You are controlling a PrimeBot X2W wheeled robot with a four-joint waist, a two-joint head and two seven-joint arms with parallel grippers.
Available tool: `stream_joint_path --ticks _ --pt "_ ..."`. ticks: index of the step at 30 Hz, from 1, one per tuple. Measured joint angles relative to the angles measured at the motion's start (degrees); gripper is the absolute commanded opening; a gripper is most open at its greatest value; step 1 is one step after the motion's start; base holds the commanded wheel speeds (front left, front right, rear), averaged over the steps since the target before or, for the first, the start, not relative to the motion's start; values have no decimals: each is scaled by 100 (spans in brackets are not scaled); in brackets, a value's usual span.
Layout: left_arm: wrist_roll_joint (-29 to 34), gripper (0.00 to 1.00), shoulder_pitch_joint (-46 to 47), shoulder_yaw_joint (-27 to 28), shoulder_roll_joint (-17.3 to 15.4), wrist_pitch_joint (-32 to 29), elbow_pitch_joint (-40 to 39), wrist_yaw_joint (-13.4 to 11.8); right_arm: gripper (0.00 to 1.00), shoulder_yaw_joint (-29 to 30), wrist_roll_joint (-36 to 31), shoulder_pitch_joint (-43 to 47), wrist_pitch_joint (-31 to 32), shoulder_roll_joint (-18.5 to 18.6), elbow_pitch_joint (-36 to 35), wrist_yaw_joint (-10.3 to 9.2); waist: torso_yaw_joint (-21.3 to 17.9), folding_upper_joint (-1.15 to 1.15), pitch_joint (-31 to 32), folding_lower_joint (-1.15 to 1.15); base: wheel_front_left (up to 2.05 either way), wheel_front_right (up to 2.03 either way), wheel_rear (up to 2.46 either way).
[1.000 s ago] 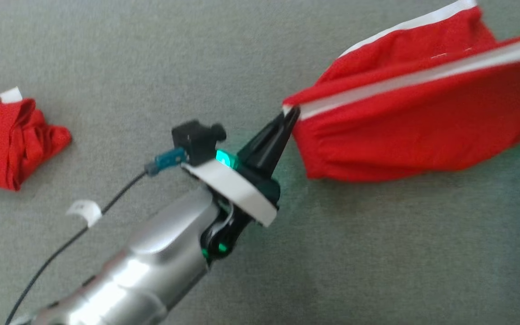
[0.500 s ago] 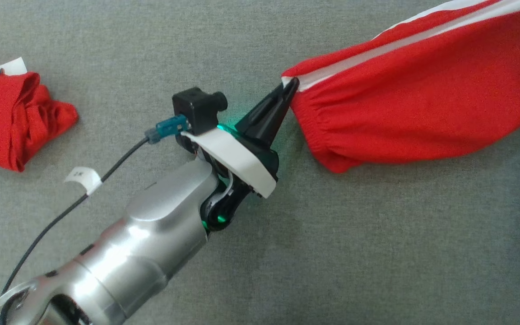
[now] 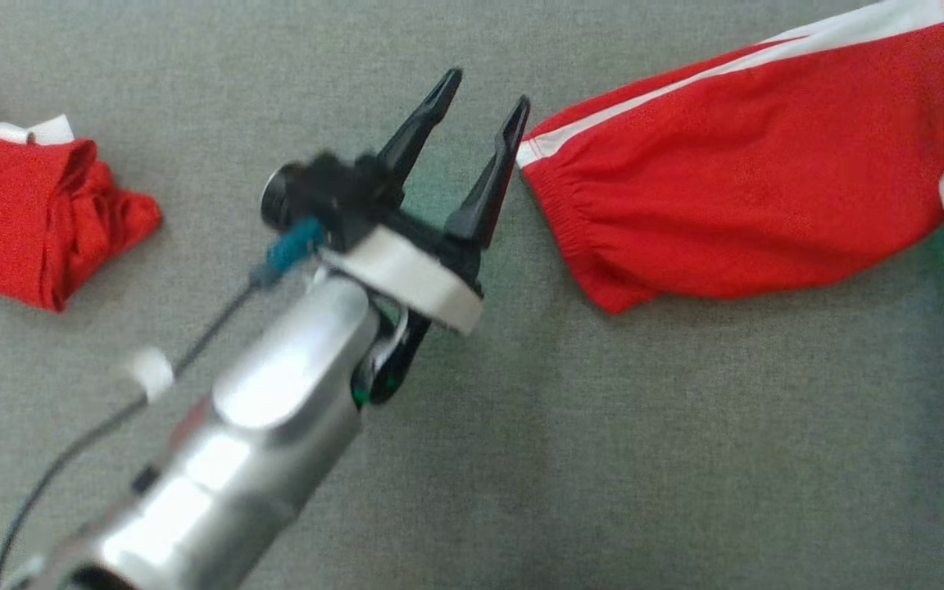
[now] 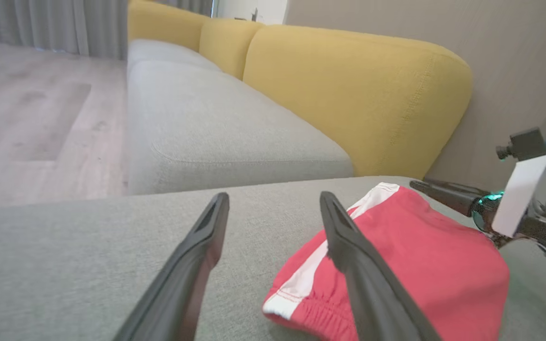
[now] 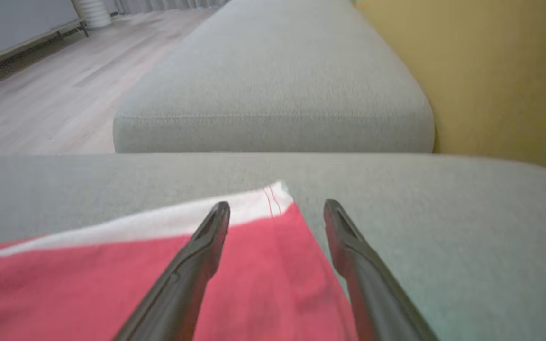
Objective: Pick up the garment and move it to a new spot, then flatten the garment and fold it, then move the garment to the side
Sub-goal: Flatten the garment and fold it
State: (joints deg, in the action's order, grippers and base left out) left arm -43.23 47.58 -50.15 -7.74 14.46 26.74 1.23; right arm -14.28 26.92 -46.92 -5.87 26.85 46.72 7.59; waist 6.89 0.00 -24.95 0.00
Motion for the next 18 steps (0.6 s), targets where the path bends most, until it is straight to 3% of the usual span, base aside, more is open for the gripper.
stream_joint_path --ticks 4,8,10,16,17,18 --pt "1340 100 -996 708 5 18 -793 -576 100 -85 415 465 364 211 68 0 50 0 143 -1 0 0 0" --pt "2286 100 -1928 1378 92 24 -1664 -1032 100 4 697 523 543 334 294 0 190 0 212 -1 0 0 0" --pt "2640 100 -2271 1555 156 24 -2029 -1133 100 70 771 523 603 358 479 0 288 0 235 -1 0 0 0" --pt "3268 100 -2949 1725 303 25 -2687 -1121 100 212 965 522 857 511 1032 0 621 0 306 -1 0 0 0" --pt "3307 100 -3005 1760 314 25 -2721 -1080 93 183 988 522 910 527 1044 -1 662 0 324 -1 0 0 0" --pt "3340 100 -3054 1809 323 25 -2727 -1051 48 149 993 522 943 534 1046 -4 689 0 351 0 0 0 0"
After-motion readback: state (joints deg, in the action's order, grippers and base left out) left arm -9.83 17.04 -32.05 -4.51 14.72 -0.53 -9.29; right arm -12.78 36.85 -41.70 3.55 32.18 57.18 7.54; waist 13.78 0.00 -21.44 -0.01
